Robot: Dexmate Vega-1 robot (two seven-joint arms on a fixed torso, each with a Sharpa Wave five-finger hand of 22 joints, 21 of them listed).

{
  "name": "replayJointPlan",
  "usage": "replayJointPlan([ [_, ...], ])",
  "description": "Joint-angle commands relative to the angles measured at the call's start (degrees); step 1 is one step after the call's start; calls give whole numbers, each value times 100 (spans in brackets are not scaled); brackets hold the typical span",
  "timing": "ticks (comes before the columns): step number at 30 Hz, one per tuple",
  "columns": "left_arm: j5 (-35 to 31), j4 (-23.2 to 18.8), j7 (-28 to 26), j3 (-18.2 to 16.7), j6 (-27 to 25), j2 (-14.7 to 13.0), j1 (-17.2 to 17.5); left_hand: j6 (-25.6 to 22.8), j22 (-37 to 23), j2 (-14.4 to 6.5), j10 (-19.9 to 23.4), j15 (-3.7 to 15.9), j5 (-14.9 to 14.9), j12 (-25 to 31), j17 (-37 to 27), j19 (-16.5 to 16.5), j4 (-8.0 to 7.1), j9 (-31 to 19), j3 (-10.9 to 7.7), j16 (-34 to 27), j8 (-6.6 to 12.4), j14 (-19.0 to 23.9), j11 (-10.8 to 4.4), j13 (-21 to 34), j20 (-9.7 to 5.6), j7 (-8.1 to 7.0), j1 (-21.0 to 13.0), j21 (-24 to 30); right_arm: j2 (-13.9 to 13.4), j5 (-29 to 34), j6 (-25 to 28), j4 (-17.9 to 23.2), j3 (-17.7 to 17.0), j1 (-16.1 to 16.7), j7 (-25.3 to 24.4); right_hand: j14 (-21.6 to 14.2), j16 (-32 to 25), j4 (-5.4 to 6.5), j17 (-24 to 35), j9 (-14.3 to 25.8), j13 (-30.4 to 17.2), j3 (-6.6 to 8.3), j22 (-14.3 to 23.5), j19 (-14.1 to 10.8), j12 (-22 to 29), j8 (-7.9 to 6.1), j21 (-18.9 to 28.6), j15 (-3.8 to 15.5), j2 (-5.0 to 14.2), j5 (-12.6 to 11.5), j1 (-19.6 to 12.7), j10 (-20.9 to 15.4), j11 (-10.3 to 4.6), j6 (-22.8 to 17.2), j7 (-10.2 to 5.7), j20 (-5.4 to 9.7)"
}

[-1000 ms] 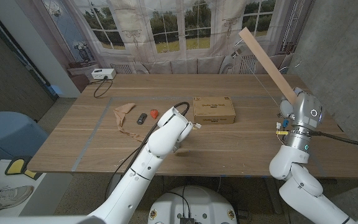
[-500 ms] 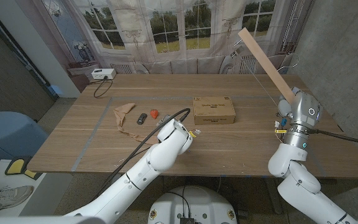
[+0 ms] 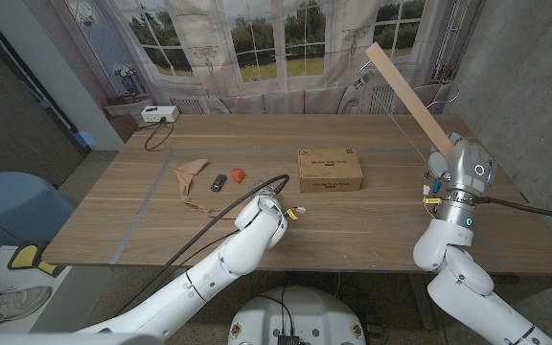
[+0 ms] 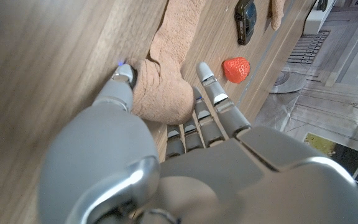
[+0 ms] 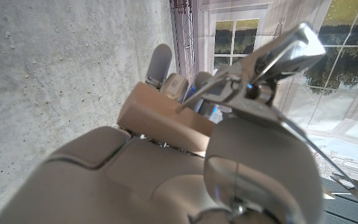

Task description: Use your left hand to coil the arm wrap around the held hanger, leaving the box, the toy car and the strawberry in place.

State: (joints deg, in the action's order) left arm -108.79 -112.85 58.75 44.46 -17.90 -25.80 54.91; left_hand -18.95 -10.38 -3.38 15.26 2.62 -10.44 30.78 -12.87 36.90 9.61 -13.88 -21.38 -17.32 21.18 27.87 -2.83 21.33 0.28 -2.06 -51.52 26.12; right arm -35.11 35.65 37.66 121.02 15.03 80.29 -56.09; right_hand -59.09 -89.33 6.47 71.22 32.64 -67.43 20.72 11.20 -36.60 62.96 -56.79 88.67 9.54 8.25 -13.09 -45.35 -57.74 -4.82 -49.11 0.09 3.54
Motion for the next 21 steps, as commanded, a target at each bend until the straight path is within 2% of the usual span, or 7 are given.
replayJointPlan([
  [1,397,466,-1392,248,-731,-351,80,-914,-43,-429,880,747,-34,312,-88,493,-67,9,-217,-323,373,1038,-333,-2,-205,-49,-173,208,-47,64,133,66,44,-35,36,-70,-44,-6,13,-19,-30,64,-2,-11,3,-32,20,245,130,27,147,-33,13,4,-21,237],
  [2,456,467,-1707,244,-839,-393,136,-1347,-63,-520,1148,833,-39,427,-187,691,-30,-13,-276,-448,563,1343,-396,29,-323,19,-299,318,-52,70,142,68,54,-48,46,-70,-43,-7,13,-5,-62,65,-2,-17,19,-45,22,245,130,28,149,-23,2,3,-15,237],
  [3,522,471,-2027,235,-948,-430,194,-1802,-99,-650,1733,943,-72,695,-346,921,66,-51,-423,-713,782,1892,-448,110,-508,65,-625,475,-58,85,169,70,69,-65,64,-68,-43,-8,13,6,-7,67,-2,-8,-9,-56,20,245,128,29,153,-36,14,13,-17,237],
  [5,643,482,-2626,221,-1132,-503,291,-2471,-223,-691,2511,1036,-78,1218,-904,1303,71,-164,-560,-1341,1133,2934,-538,445,-749,191,-1294,892,-63,87,165,63,85,-92,71,-67,-43,-10,12,5,-82,71,-2,-10,32,-68,21,245,130,29,155,-18,21,1,-20,233],
  [8,743,527,-3283,232,-1319,-581,371,-2605,-403,-613,2779,1053,-32,1621,-1437,1737,17,-192,-473,-1737,1175,3538,-564,859,-944,201,-1635,1450,-57,92,170,43,115,-141,76,-66,-43,-13,12,1,-29,77,-2,4,3,-73,17,246,130,30,159,-28,19,17,-9,232],
  [13,1399,514,-4377,114,-1505,-654,500,-2612,-501,-602,2894,1047,17,1689,-1760,2106,-33,-179,-430,-2017,1136,3953,-402,1020,-1127,263,-1700,1856,-82,126,207,12,189,-235,130,-62,-41,-16,11,-12,-25,83,-1,3,3,-81,20,245,129,31,165,-25,21,21,-8,231],
  [21,2522,124,-5467,-201,-1647,-709,560,-2526,-545,-616,3105,1028,44,1787,-1928,2139,-90,-272,-427,-2097,1123,4090,-283,1133,-1146,313,-1671,2043,-211,290,377,39,388,-470,366,-59,-41,-21,12,-53,-74,93,-1,7,28,-80,20,244,128,33,177,1,20,31,0,234],
])
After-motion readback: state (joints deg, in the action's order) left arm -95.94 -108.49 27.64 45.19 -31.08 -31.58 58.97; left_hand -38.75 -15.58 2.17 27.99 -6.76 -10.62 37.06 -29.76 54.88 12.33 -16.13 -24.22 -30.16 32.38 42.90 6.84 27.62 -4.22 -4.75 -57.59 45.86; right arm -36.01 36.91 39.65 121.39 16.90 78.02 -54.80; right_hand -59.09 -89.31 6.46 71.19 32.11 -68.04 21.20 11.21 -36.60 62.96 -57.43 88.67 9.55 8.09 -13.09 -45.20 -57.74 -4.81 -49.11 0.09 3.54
